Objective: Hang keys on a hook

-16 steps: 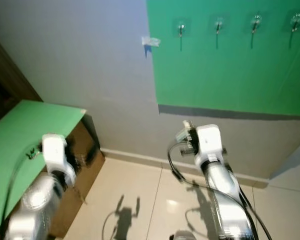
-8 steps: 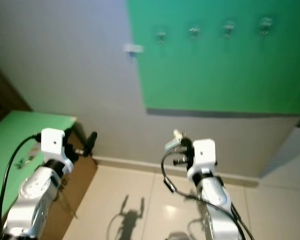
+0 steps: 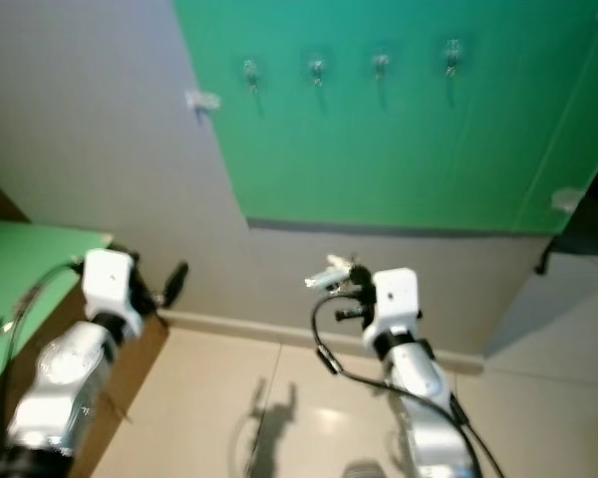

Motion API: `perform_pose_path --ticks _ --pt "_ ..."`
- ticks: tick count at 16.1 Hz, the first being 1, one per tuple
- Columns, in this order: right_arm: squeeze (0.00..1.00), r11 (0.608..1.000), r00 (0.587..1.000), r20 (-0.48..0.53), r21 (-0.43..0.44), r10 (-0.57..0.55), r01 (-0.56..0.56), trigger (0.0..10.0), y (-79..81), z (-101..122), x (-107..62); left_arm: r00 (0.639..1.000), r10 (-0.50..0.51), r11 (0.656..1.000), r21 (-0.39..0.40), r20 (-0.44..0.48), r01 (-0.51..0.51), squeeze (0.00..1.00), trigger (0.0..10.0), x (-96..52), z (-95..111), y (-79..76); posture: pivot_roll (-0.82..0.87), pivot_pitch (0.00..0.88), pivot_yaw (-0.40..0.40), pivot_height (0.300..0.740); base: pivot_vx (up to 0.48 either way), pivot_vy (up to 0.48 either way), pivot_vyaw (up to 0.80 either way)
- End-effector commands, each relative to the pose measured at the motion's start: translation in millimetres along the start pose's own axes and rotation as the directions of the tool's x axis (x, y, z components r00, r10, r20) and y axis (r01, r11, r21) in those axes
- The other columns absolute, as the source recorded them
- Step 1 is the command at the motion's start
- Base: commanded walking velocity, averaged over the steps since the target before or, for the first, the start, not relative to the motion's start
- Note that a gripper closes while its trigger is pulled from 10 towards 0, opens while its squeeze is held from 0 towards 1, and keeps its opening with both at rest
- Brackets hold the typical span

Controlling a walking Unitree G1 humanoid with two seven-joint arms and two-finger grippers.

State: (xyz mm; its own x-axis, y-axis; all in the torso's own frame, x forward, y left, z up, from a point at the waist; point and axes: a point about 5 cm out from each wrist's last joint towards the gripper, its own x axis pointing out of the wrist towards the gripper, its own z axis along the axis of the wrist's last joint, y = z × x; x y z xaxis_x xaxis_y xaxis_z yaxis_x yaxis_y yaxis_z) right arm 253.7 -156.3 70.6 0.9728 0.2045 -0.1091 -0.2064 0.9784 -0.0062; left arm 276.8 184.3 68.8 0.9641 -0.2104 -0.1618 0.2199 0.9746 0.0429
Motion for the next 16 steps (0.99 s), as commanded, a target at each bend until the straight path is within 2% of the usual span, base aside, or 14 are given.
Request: perform_pose_path --ticks 1,4,6,9,12,13,15,16 --pt "0.00 0.999 0.997 0.066 0.001 0.040 -0.040 0.0 8.4 15.7 8.1 0.999 0.006 0.999 0.031 0.034 -0.007 0.00 10.0 5.8 13.8 7.6 -0.27 0.000 0.162 0.740 0.000 0.000 0.00" --pt "0.00 0.998 0.991 0.116 -0.006 0.062 -0.061 0.0 8.7 33.3 20.5 0.996 -0.028 0.999 0.033 0.083 0.025 0.00 10.0 11.6 26.9 3.7 -0.27 0.000 0.161 0.740 0.450 0.000 0.00" --pt "0.00 0.998 0.991 0.114 -0.005 0.069 -0.069 0.0 9.4 35.2 24.3 0.995 -0.048 0.998 0.036 0.092 0.044 0.00 10.0 14.0 29.3 0.6 -0.27 0.000 0.161 0.740 0.465 0.000 0.00" --pt "0.00 0.997 0.992 0.093 -0.001 0.082 -0.082 0.0 12.1 33.4 26.9 0.993 -0.058 0.998 0.014 0.099 0.057 0.00 10.0 13.2 29.5 0.0 -0.27 0.000 0.161 0.740 0.459 0.000 -0.80" --pt "0.00 0.996 0.991 0.098 -0.004 0.087 -0.087 0.0 14.1 33.3 27.1 0.993 -0.058 0.998 0.012 0.098 0.058 0.00 10.0 11.5 27.0 -0.3 -0.26 0.000 0.162 0.740 0.373 0.301 -0.76" --pt "0.00 0.995 0.990 0.104 -0.005 0.100 -0.100 0.0 16.3 35.6 28.1 0.993 -0.040 0.999 0.016 0.109 0.039 0.00 10.0 11.5 27.8 0.8 -0.26 0.000 0.162 0.740 0.000 0.000 0.00" --pt "0.00 0.987 0.982 0.109 0.007 0.156 -0.158 0.0 22.4 41.2 29.6 0.994 -0.030 0.999 0.034 0.105 0.026 0.00 10.0 11.8 27.7 1.8 -0.26 0.000 0.160 0.740 0.000 0.000 0.00" --pt "0.00 0.958 0.954 0.095 0.010 0.284 -0.286 0.0 33.7 45.1 27.0 0.994 -0.032 0.999 0.033 0.101 0.029 0.00 10.0 12.3 26.9 1.3 -0.26 0.000 0.163 0.740 0.000 0.000 0.00"
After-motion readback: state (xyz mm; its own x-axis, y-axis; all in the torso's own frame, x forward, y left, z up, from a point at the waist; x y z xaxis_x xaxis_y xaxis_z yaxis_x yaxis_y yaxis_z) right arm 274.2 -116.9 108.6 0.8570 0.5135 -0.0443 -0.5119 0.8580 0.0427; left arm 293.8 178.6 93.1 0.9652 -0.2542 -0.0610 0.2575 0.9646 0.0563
